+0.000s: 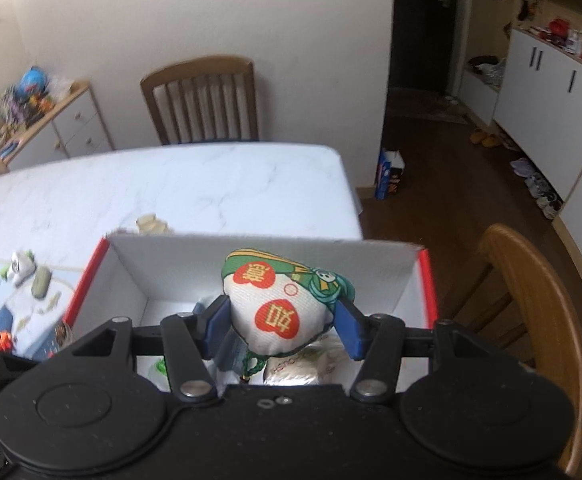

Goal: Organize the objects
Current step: 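Carry the bead bag and sachet into the red box and open both grippers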

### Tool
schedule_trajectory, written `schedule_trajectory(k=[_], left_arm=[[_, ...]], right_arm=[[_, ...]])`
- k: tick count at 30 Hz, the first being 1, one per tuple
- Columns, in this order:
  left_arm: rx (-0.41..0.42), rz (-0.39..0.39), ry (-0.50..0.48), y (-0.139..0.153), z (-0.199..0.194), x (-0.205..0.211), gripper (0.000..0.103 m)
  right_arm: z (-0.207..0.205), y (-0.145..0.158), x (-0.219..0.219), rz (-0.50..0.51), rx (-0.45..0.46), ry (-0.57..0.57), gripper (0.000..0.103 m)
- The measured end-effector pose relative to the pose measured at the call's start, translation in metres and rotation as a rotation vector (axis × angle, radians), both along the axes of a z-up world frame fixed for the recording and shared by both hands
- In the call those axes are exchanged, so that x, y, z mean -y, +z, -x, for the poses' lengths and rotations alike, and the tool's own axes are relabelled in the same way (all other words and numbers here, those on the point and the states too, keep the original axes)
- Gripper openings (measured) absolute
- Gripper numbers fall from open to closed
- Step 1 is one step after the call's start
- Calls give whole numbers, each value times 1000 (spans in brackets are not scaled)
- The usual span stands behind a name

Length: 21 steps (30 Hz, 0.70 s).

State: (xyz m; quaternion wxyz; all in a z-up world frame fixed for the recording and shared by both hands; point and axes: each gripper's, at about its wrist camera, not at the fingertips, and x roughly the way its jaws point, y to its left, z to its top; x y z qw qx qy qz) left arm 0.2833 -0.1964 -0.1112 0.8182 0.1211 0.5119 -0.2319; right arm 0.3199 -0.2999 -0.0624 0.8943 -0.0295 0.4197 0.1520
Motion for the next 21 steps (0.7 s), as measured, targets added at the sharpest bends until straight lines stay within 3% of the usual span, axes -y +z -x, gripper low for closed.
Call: schedule_trajectory(k=[12, 21], left_arm=[[-102, 3, 54, -17, -20, 4, 35], [-149, -20, 88, -27, -24, 4, 36]], right_arm=[[-4, -36, -3, 41, -114, 33, 55], [-3, -38, -6, 36, -121, 58, 60]])
